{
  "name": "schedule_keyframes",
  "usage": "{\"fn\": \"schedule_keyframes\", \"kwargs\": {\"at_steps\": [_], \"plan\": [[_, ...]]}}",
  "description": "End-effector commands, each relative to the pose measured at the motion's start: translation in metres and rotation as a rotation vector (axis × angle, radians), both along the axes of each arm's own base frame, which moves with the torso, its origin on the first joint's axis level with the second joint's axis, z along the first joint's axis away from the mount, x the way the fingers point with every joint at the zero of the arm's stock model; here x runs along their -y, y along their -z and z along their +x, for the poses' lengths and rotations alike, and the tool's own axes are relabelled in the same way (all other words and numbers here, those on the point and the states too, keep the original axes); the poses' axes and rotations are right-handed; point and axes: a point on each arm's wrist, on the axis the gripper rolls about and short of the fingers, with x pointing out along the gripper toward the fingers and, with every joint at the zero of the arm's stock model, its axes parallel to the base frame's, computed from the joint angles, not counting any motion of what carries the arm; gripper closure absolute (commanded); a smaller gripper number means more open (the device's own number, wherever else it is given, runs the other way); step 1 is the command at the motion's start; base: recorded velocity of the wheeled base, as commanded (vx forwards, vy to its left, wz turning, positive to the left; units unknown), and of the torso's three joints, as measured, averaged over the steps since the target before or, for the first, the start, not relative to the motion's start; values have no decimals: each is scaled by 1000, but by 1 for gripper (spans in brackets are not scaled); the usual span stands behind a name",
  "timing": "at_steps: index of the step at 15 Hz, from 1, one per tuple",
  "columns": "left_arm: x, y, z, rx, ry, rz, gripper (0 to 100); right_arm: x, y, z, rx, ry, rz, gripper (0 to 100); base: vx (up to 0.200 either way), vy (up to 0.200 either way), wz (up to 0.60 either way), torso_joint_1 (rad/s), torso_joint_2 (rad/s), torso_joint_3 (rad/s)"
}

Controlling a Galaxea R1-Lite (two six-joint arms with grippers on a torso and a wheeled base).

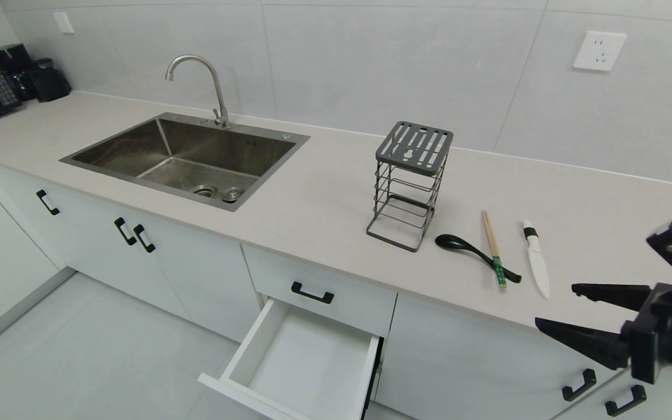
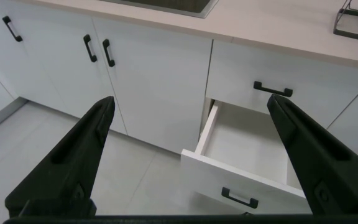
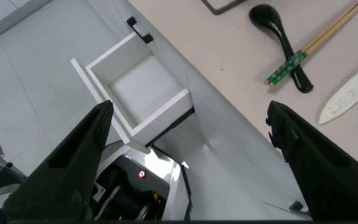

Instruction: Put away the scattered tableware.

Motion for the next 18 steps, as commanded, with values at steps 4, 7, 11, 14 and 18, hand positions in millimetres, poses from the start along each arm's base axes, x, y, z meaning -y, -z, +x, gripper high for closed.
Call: {"fn": "schedule_keyframes", "kwargs": {"at_steps": [4, 7, 11, 14, 18], "plan": [[0, 0, 0, -1, 0, 0, 0, -5, 37, 41, -143, 74, -71, 0, 0, 0, 0, 0, 0, 0], [0, 0, 0, -1, -1, 0, 0, -9, 49, 63, -150, 87, -71, 0, 0, 0, 0, 0, 0, 0], [0, 0, 0, -1, -1, 0, 0, -13, 63, 85, -186, 108, -93, 0, 0, 0, 0, 0, 0, 0], [0, 0, 0, -1, -1, 0, 0, -14, 73, 101, -208, 128, -108, 0, 0, 0, 0, 0, 0, 0], [0, 0, 0, -1, -1, 0, 0, -16, 83, 110, -234, 138, -125, 0, 0, 0, 0, 0, 0, 0]]}}
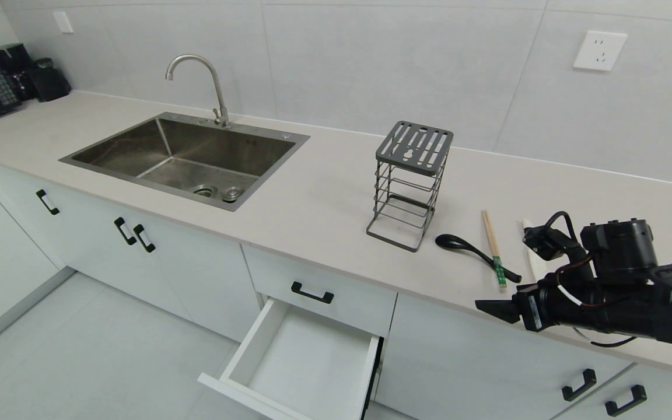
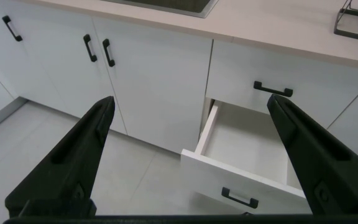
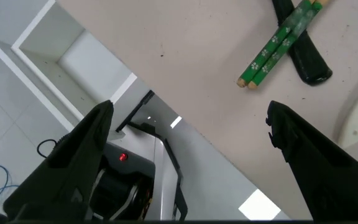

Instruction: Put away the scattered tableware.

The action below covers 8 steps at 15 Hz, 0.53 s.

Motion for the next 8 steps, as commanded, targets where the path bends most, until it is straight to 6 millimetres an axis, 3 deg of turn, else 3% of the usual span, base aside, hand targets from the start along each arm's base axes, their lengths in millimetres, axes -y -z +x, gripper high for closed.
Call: {"fn": "schedule_keyframes", "kwargs": {"at_steps": [1, 8], "plan": [[0, 0, 0, -1, 0, 0, 0, -2, 9, 9, -25, -1, -6, 0, 0, 0, 0, 0, 0, 0], [0, 0, 0, -1, -1, 0, 0, -4, 22, 34, -37, 18, -25, 0, 0, 0, 0, 0, 0, 0]]}}
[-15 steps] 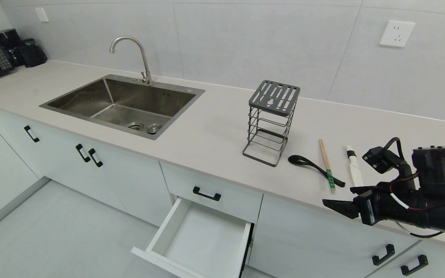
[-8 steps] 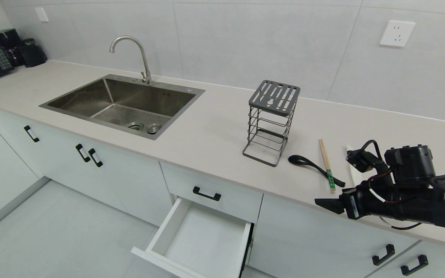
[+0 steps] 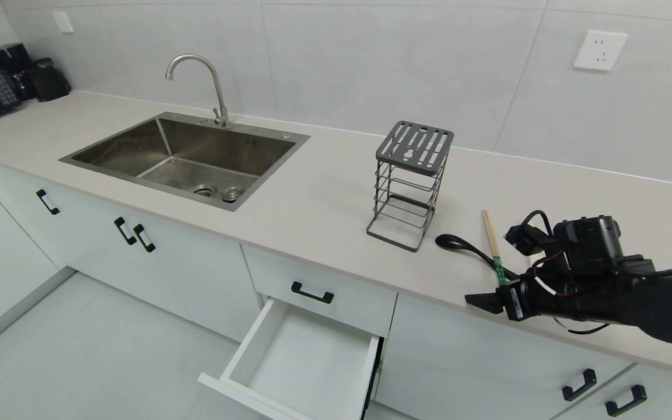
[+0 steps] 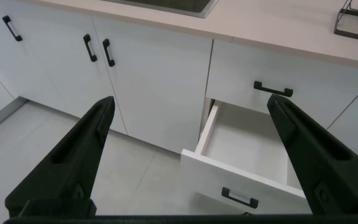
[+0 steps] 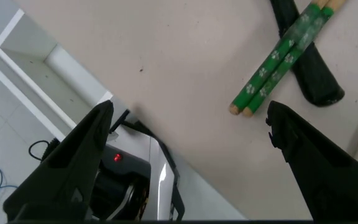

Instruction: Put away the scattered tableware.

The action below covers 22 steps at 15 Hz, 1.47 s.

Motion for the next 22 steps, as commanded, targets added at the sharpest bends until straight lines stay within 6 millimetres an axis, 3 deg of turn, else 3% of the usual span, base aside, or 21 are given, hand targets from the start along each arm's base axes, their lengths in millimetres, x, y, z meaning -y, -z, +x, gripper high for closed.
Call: {"fn": "schedule_keyframes", "kwargs": {"at_steps": [1, 10, 11, 17, 22], "plan": [[0, 0, 0, -1, -1, 0, 0, 0, 8, 9, -1, 5, -2, 0, 0, 0, 0, 0, 0, 0], [0, 0, 0, -1, 1, 0, 0, 11, 20, 37, 76, 70, 1, 0, 0, 0, 0, 0, 0, 0], [0, 0, 0, -1, 1, 1, 0, 14, 19, 39, 82, 79, 2, 100, 0, 0, 0, 0, 0, 0], [0, 0, 0, -1, -1, 0, 0, 25, 17, 43, 65, 218, 49, 100, 0, 0, 0, 0, 0, 0], [0, 0, 0, -1, -1, 0, 0, 23, 14, 43, 72, 207, 55, 100, 0, 0, 0, 0, 0, 0]]}}
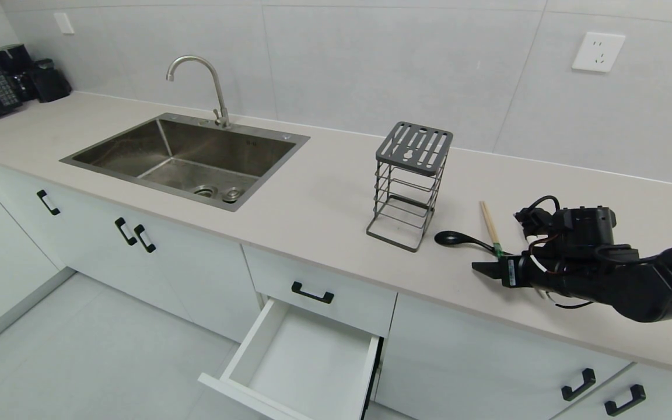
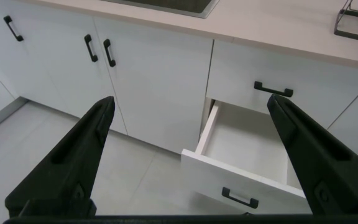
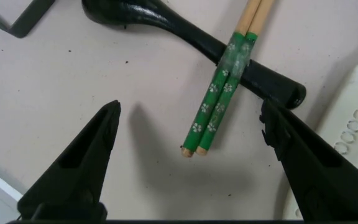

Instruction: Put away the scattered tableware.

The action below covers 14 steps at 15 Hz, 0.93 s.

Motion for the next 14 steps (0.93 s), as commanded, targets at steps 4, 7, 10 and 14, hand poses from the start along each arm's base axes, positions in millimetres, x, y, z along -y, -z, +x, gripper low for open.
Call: {"fn": "schedule_keyframes", "kwargs": {"at_steps": [4, 7, 10, 14], "plan": [[0, 0, 0, -1, 0, 0, 0, -12, -3, 5, 69, -35, 8, 100, 0, 0, 0, 0, 0, 0], [0, 0, 0, -1, -1, 0, 0, -15, -2, 9, 75, -42, 10, 100, 0, 0, 0, 0, 0, 0], [0, 0, 0, -1, 0, 0, 0, -11, 0, 9, 70, -24, 1, 100, 0, 0, 0, 0, 0, 0], [0, 0, 0, -1, -1, 0, 0, 3, -12, 8, 104, 22, -2, 100, 0, 0, 0, 0, 0, 0]]}}
